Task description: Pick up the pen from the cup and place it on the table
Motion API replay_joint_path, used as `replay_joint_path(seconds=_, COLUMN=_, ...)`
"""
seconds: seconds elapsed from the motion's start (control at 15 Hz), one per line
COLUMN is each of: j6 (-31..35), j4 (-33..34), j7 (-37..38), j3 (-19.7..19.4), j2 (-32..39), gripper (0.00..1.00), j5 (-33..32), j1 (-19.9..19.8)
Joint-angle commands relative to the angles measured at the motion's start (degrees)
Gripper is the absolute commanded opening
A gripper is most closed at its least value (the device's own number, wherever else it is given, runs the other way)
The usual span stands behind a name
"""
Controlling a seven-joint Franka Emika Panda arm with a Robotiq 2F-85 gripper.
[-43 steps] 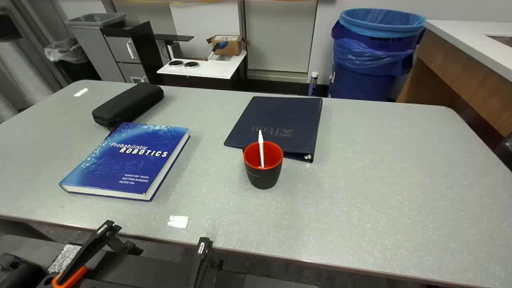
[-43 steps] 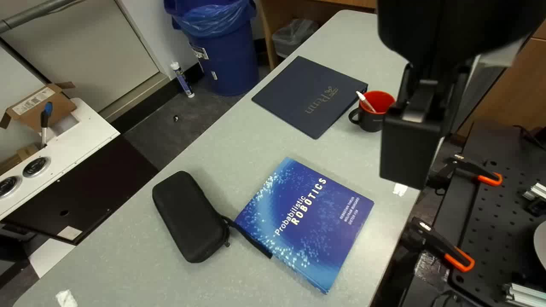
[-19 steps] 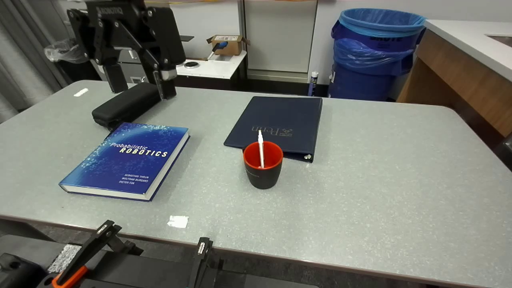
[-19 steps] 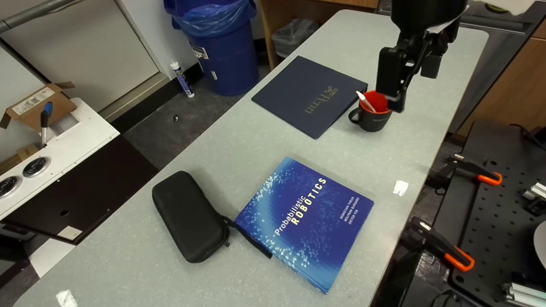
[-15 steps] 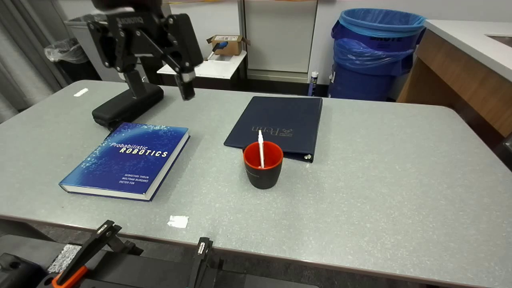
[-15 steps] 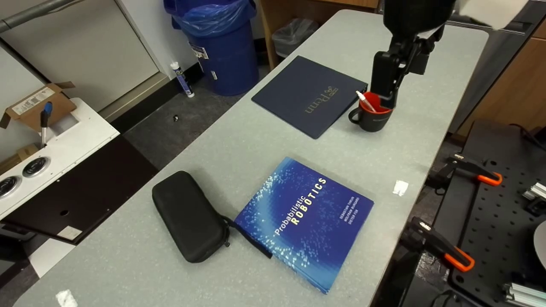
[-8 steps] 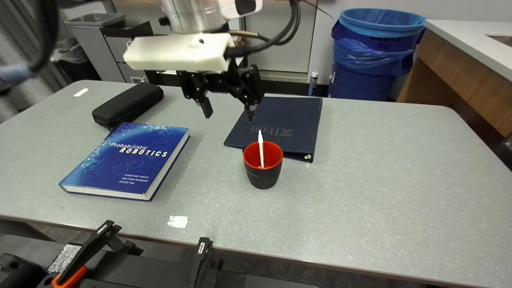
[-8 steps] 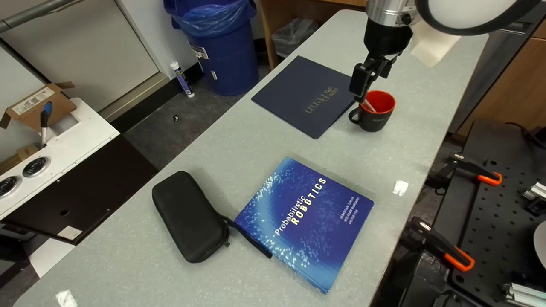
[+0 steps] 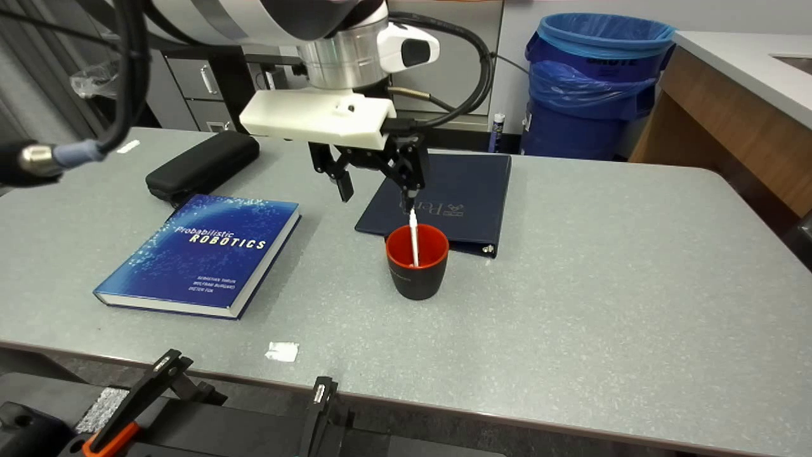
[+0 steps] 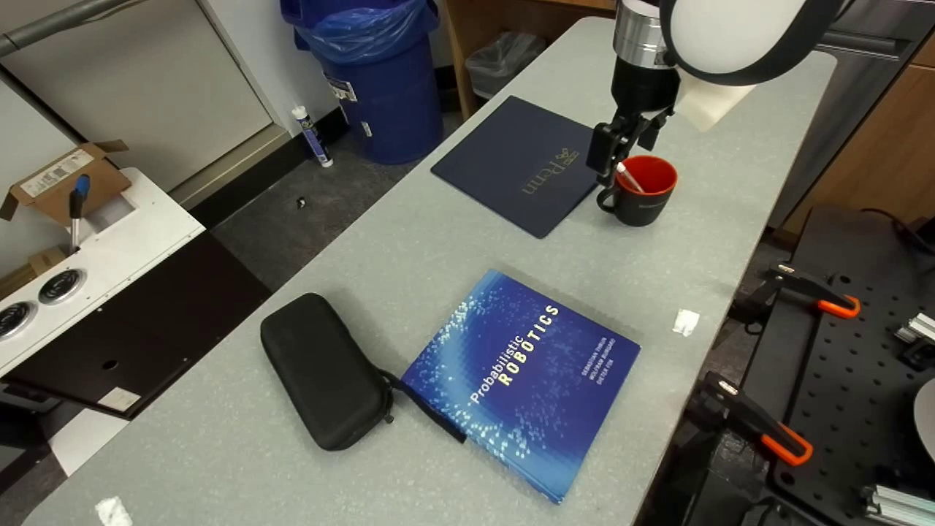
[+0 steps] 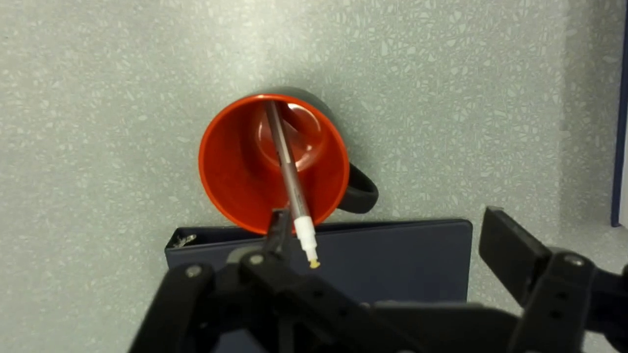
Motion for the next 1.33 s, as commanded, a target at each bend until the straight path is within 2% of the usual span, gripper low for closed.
replay_joint_path(seconds=0.0, j6=0.8, j4=1.0, j7=0.3, j3=-0.1, j2=1.6, gripper=1.00, j5=0.6, j1=0.5)
replay_joint_path(seconds=0.73, j6=9.1, j4=3.6, j7=0.6, j3=-2.3, j2=7.9, gripper=1.00, j5=-3.0, j1=0.8)
replay_joint_path(seconds=1.2, j6=13.8, j4=4.5, j7=0.7, j3=-6.2, j2=11.2, gripper=1.00, j5=-6.9, j1=1.8)
replay_joint_path(seconds=1.27, j6=14.0, j4=4.6, j7=0.3, j3=-6.1, j2=11.4, gripper=0.86, j5=-6.1, j1=1.6)
